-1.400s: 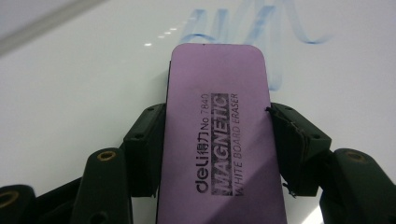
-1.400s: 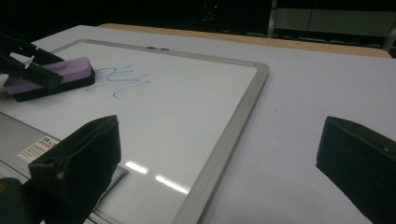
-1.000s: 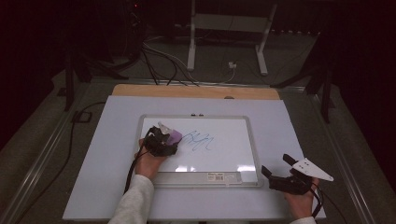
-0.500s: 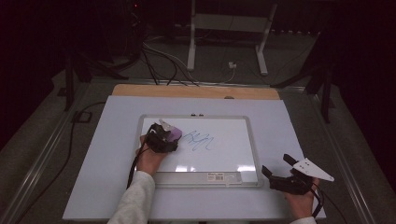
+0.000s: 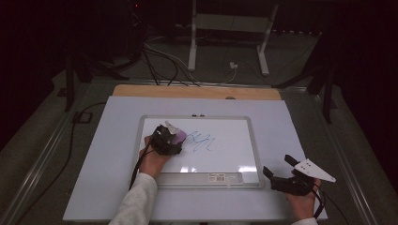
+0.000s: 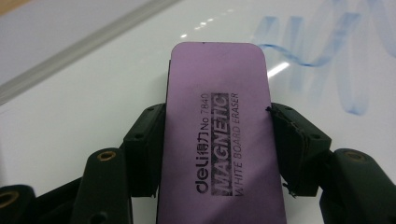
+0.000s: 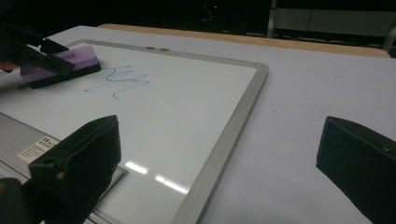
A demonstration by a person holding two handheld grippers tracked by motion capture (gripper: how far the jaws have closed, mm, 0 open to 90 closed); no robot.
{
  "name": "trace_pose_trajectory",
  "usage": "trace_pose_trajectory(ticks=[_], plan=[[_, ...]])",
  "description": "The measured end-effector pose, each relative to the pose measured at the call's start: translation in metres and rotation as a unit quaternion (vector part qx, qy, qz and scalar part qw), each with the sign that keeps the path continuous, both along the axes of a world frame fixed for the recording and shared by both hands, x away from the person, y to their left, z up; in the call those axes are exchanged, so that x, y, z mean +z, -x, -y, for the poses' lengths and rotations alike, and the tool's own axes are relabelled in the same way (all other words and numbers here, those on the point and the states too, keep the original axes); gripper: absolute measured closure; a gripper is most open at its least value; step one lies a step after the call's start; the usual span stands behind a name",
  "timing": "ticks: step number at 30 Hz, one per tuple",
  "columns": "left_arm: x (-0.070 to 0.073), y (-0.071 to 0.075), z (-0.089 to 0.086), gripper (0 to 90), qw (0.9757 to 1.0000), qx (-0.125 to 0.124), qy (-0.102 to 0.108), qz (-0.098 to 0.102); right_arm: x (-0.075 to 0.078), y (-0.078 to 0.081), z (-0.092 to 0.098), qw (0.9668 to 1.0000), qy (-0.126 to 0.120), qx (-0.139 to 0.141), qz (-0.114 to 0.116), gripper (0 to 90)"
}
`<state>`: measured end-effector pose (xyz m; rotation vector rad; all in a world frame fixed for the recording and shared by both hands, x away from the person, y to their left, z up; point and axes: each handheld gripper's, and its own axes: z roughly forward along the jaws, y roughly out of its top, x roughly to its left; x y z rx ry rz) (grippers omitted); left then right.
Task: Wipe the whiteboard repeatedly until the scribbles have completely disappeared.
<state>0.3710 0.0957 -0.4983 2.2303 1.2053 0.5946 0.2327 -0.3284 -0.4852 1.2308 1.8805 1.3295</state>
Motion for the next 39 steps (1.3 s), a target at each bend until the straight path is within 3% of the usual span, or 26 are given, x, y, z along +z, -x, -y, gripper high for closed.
trace_pose_trajectory(ticks=[2, 5, 8, 10, 12, 14, 17, 19, 21, 22, 26, 28, 31, 35, 39], plan=[[0.0, -0.005, -0.006, 41.8, 0.9997, 0.021, 0.01, -0.009, 0.0, 0.0, 0.0, 1.0, 0.0, 0.0, 0.0, 0.1], [0.0, -0.004, -0.005, 41.8, 0.9998, 0.014, 0.008, -0.009, 0.0, -0.001, 0.0, 1.0, 0.001, 0.001, 0.0, 0.1], [0.002, 0.004, 0.003, 41.8, 0.9995, -0.029, -0.001, -0.01, -0.001, -0.001, -0.001, 1.0, 0.001, 0.002, -0.001, 0.1], [0.001, 0.009, 0.007, 41.8, 0.9975, -0.069, 0.008, -0.014, -0.001, -0.001, -0.001, 1.0, 0.002, 0.002, -0.001, 0.1], [0.001, 0.012, 0.01, 41.8, 0.9964, -0.085, 0.003, -0.009, -0.001, -0.001, -0.002, 1.0, 0.002, 0.002, -0.001, 0.1], [0.001, 0.009, 0.008, 41.8, 0.9974, -0.072, 0.002, -0.008, -0.001, -0.001, -0.002, 1.0, 0.002, 0.002, -0.001, 0.1], [0.0, 0.0, 0.001, 41.8, 0.9998, -0.019, 0.001, -0.001, 0.0, 0.0, -0.001, 1.0, 0.002, 0.002, 0.0, 0.1], [0.0, -0.005, -0.004, 41.8, 0.9999, 0.011, -0.005, -0.001, 0.0, 0.0, -0.001, 1.0, 0.002, 0.002, -0.001, 0.1], [0.0, -0.007, -0.005, 41.8, 0.9998, 0.019, 0.0, -0.006, -0.001, -0.001, 0.0, 1.0, 0.001, 0.001, -0.002, 0.1], [0.001, -0.006, -0.003, 41.8, 0.9998, 0.016, -0.008, -0.002, -0.001, -0.001, 0.0, 1.0, 0.001, 0.001, -0.002, 0.1], [0.002, 0.007, 0.011, 41.8, 0.9988, -0.047, -0.013, -0.003, -0.001, -0.001, -0.002, 1.0, 0.003, 0.003, -0.002, 0.1], [0.002, 0.016, 0.02, 41.8, 0.9958, -0.091, -0.003, -0.01, -0.001, -0.001, -0.002, 1.0, 0.003, 0.003, -0.001, 0.1], [0.001, 0.031, 0.03, 41.8, 0.9893, -0.145, 0.009, -0.011, -0.001, -0.001, -0.001, 1.0, 0.002, 0.002, 0.0, 0.1], [0.001, 0.031, 0.03, 41.8, 0.9929, -0.119, 0.007, -0.007, -0.001, 0.0, -0.002, 1.0, 0.003, 0.002, -0.001, 0.1], [0.001, 0.02, 0.021, 41.8, 0.9984, -0.055, -0.013, 0.005, 0.0, 0.0, -0.001, 1.0, 0.003, 0.001, 0.0, 0.1]])
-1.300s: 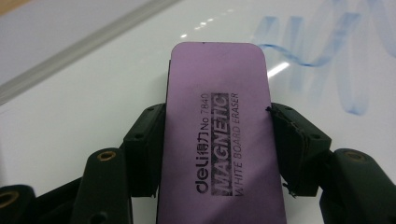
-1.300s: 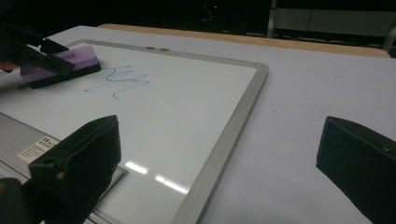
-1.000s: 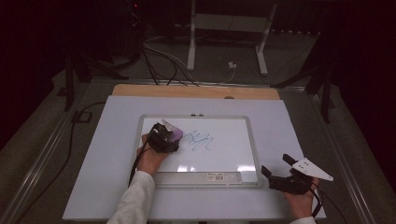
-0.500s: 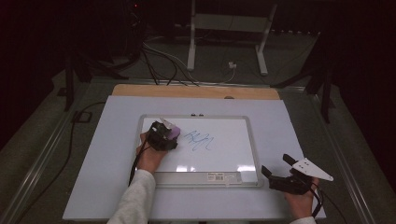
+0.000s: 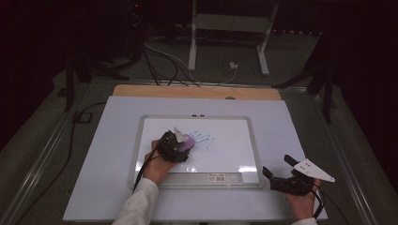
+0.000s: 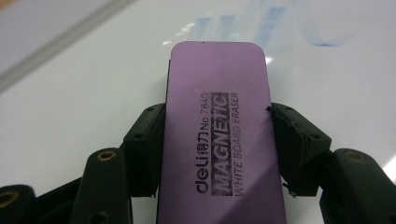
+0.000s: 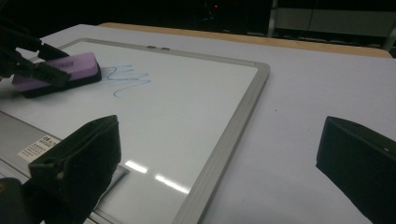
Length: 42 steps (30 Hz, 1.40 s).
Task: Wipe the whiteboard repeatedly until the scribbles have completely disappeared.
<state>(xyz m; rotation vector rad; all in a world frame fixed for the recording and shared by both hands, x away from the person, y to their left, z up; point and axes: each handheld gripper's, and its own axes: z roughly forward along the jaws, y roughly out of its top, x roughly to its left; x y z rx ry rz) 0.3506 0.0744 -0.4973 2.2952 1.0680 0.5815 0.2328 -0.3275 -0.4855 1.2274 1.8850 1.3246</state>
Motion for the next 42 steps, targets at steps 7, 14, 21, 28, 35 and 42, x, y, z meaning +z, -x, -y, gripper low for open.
trace_pose_trajectory(ticks=[7, 14, 21, 28, 35, 42], plan=[[0.001, 0.008, 0.013, 41.8, 0.9998, -0.018, 0.002, -0.008, -0.001, -0.001, -0.001, 1.0, 0.001, 0.001, -0.001, 0.1], [0.001, 0.018, 0.028, 41.8, 0.9986, -0.052, 0.006, -0.011, 0.0, 0.0, -0.001, 1.0, 0.001, 0.0, 0.0, 0.1], [0.001, -0.004, 0.003, 41.8, 0.9991, 0.04, -0.013, 0.0, 0.0, 0.0, 0.001, 1.0, -0.001, -0.002, -0.001, 0.1], [0.001, 0.006, 0.015, 41.8, 0.9993, -0.028, 0.015, -0.018, 0.0, -0.001, -0.001, 1.0, 0.001, 0.002, -0.001, 0.1], [0.001, 0.012, 0.028, 41.8, 0.9974, -0.065, 0.023, -0.023, 0.0, 0.0, -0.001, 1.0, 0.002, 0.001, -0.001, 0.1], [0.001, -0.014, -0.001, 41.8, 0.9988, 0.048, -0.006, -0.005, 0.0, 0.0, 0.001, 1.0, 0.001, -0.001, -0.001, 0.1]])
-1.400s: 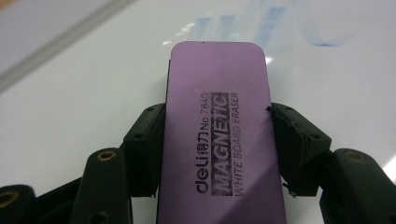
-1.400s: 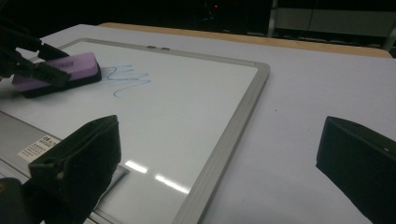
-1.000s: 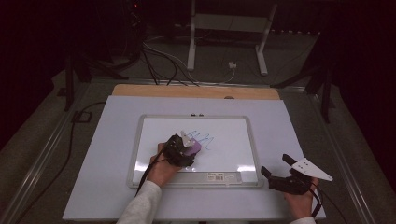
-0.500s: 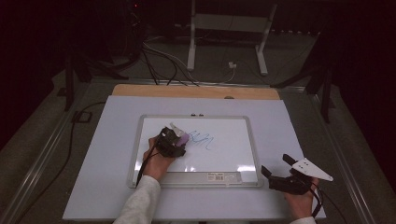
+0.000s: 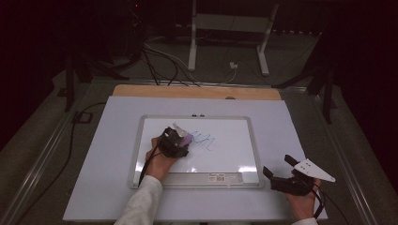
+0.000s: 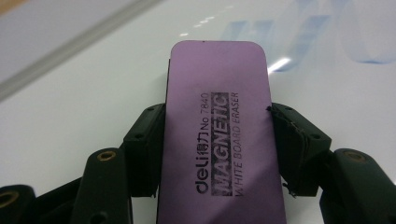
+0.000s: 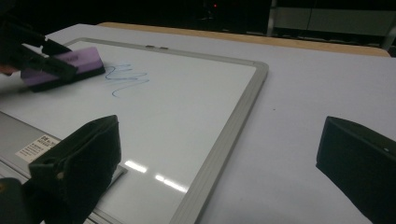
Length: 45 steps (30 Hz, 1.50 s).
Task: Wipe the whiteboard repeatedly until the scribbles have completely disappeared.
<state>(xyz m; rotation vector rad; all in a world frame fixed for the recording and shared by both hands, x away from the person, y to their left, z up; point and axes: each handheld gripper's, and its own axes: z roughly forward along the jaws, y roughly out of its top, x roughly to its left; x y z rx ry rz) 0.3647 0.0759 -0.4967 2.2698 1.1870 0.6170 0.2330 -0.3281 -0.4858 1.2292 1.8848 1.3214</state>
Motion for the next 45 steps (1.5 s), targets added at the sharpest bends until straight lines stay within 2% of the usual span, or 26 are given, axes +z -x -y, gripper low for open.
trace_pose_trajectory(ticks=[2, 3, 4, 7, 12, 14, 15, 17, 18, 20, 22, 26, 29, 31, 32, 33, 34, 37, 39, 42, 44, 45], plan=[[0.0, -0.007, -0.009, 41.8, 0.9995, 0.031, -0.002, 0.0, 0.0, 0.0, 0.0, 1.0, 0.0, 0.0, -0.001, 0.1], [0.0, -0.011, -0.012, 41.8, 0.9992, 0.04, 0.004, -0.003, 0.0, 0.0, -0.001, 1.0, 0.0, 0.001, -0.001, 0.1], [-0.001, -0.013, -0.013, 41.8, 0.999, 0.043, 0.008, -0.005, 0.0, 0.0, -0.001, 1.0, 0.001, 0.001, 0.0, 0.1], [0.001, -0.016, -0.009, 41.8, 0.9994, 0.035, -0.003, -0.005, 0.0, -0.001, -0.001, 1.0, 0.001, 0.002, -0.001, 0.1], [0.001, -0.012, 0.006, 41.8, 0.9999, -0.002, 0.005, -0.013, -0.001, -0.001, -0.002, 1.0, 0.002, 0.003, -0.002, 0.1], [0.001, -0.004, 0.016, 41.8, 0.9994, -0.029, 0.01, -0.016, -0.001, -0.001, -0.002, 1.0, 0.002, 0.003, -0.002, 0.1], [0.001, 0.001, 0.021, 41.8, 0.9983, -0.053, 0.017, -0.019, -0.001, -0.001, -0.002, 1.0, 0.001, 0.003, -0.002, 0.1], [0.001, 0.013, 0.032, 41.8, 0.9942, -0.101, 0.026, -0.026, -0.001, -0.001, -0.002, 1.0, 0.001, 0.003, -0.002, 0.1], [0.002, 0.017, 0.037, 41.8, 0.9926, -0.116, 0.025, -0.026, -0.001, -0.001, -0.002, 1.0, 0.002, 0.003, -0.002, 0.1], [0.002, 0.02, 0.04, 41.8, 0.9921, -0.122, 0.017, -0.022, -0.001, -0.001, -0.002, 1.0, 0.002, 0.003, -0.003, 0.1], [0.001, 0.015, 0.037, 41.8, 0.9936, -0.109, 0.02, -0.021, 0.0, 0.0, -0.003, 1.0, 0.002, 0.003, -0.001, 0.1], [0.002, -0.006, 0.016, 41.8, 0.9991, -0.039, 0.005, -0.015, 0.0, 0.0, -0.001, 1.0, 0.002, 0.001, -0.002, 0.1], [0.001, -0.02, -0.003, 41.8, 0.9997, 0.019, 0.005, -0.016, -0.001, 0.0, 0.0, 1.0, 0.002, 0.001, -0.002, 0.1], [0.001, -0.024, -0.009, 41.8, 0.9992, 0.029, 0.016, -0.022, -0.001, -0.001, 0.0, 1.0, 0.002, 0.001, -0.002, 0.1], [0.001, -0.024, -0.007, 41.8, 0.9994, 0.027, 0.011, -0.019, -0.001, -0.001, -0.001, 1.0, 0.003, 0.002, -0.002, 0.1], [0.001, -0.023, -0.005, 41.8, 0.9996, 0.022, 0.005, -0.015, -0.001, -0.001, -0.001, 1.0, 0.004, 0.002, -0.002, 0.1], [0.001, -0.021, -0.002, 41.8, 0.9997, 0.013, 0.009, -0.019, -0.001, -0.001, -0.001, 1.0, 0.003, 0.003, -0.003, 0.1], [0.002, -0.009, 0.016, 41.8, 0.9995, -0.026, 0.003, -0.017, -0.001, -0.001, -0.003, 1.0, 0.005, 0.004, -0.002, 0.1], [0.002, 0.004, 0.03, 41.8, 0.9978, -0.065, -0.001, -0.014, -0.001, -0.001, -0.003, 1.0, 0.005, 0.004, -0.002, 0.1], [0.003, 0.022, 0.049, 41.8, 0.9931, -0.116, 0.003, -0.018, -0.001, -0.001, -0.002, 1.0, 0.003, 0.003, -0.002, 0.1], [0.004, 0.026, 0.055, 41.8, 0.9922, -0.123, -0.012, -0.009, -0.001, -0.001, -0.002, 1.0, 0.004, 0.003, -0.003, 0.1], [0.004, 0.025, 0.054, 41.8, 0.9926, -0.12, -0.007, -0.012, -0.001, 0.0, -0.002, 1.0, 0.003, 0.003, -0.002, 0.1]])
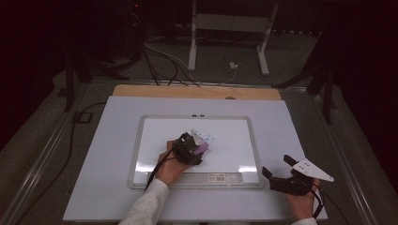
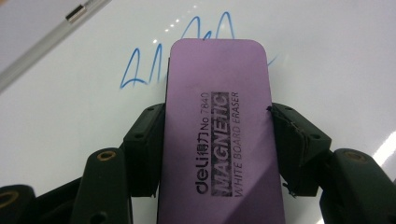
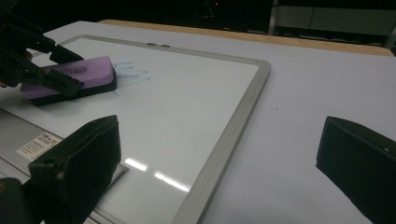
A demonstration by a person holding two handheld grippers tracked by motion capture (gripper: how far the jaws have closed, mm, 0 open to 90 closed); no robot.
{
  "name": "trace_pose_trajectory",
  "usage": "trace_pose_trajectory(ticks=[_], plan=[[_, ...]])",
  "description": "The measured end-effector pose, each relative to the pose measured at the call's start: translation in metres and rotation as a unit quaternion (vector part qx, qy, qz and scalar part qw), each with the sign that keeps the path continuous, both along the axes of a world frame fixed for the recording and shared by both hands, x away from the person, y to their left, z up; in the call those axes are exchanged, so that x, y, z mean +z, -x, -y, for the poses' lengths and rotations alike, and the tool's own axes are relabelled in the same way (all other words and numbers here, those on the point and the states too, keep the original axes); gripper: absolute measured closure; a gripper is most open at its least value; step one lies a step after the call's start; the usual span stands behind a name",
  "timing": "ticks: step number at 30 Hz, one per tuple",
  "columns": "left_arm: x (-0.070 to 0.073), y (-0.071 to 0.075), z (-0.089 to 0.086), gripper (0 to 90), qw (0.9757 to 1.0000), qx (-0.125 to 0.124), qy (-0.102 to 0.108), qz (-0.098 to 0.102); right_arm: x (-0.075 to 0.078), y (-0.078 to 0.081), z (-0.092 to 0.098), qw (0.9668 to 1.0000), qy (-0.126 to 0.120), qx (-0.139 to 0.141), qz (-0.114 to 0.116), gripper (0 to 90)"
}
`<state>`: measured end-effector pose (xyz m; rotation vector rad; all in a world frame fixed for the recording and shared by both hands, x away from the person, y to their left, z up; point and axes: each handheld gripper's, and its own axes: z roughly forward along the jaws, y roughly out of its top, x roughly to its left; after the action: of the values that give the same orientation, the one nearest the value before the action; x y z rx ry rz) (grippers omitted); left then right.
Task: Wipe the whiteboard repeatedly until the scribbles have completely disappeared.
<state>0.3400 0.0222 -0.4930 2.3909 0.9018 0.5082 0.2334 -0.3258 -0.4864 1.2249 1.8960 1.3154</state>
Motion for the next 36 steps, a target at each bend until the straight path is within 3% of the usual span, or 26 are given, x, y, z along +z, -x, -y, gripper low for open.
trace_pose_trajectory(ticks=[4, 8, 10, 12, 17, 21, 24, 25, 27, 29, 33, 36], plan=[[-0.001, -0.018, -0.018, 41.8, 0.9987, 0.052, 0.001, 0.0, 0.001, 0.001, 0.001, 1.0, -0.001, -0.001, 0.002, 0.1], [-0.002, -0.038, -0.041, 41.8, 0.993, 0.118, 0.008, -0.004, 0.0, 0.0, 0.002, 1.0, -0.002, -0.003, 0.0, 0.1], [-0.002, -0.043, -0.046, 41.8, 0.9912, 0.131, 0.017, -0.011, 0.0, 0.0, 0.002, 1.0, -0.001, -0.002, 0.001, 0.1], [-0.002, -0.041, -0.043, 41.8, 0.9914, 0.13, 0.009, -0.006, 0.0, 0.0, 0.001, 1.0, 0.0, -0.001, 0.001, 0.1], [-0.002, -0.031, -0.027, 41.8, 0.9955, 0.091, 0.022, -0.018, 0.0, 0.0, 0.0, 1.0, 0.0, -0.001, 0.0, 0.1], [-0.003, -0.014, -0.007, 41.8, 0.9977, 0.025, 0.05, -0.037, 0.0, 0.0, 0.001, 1.0, 0.0, -0.001, 0.0, 0.1], [-0.005, -0.002, 0.007, 41.8, 0.9955, -0.026, 0.074, -0.054, 0.0, 0.0, 0.001, 1.0, -0.001, -0.001, 0.001, 0.1], [-0.005, 0.001, 0.011, 41.8, 0.9955, -0.037, 0.071, -0.051, 0.0, 0.0, 0.001, 1.0, -0.001, -0.001, 0.0, 0.1], [-0.004, 0.001, 0.013, 41.7, 0.996, -0.037, 0.065, -0.049, 0.0, 0.0, 0.001, 1.0, 0.0, -0.001, 0.001, 0.1], [-0.004, -0.002, 0.01, 41.8, 0.997, -0.021, 0.06, -0.045, 0.0, 0.0, 0.001, 1.0, 0.0, -0.002, 0.002, 0.1], [-0.003, -0.014, -0.004, 41.8, 0.9982, 0.03, 0.042, -0.03, 0.001, 0.001, 0.002, 1.0, -0.001, -0.002, 0.002, 0.1], [-0.003, -0.023, -0.013, 41.8, 0.9969, 0.062, 0.039, -0.029, 0.001, 0.001, 0.002, 1.0, -0.001, -0.003, 0.002, 0.1]])
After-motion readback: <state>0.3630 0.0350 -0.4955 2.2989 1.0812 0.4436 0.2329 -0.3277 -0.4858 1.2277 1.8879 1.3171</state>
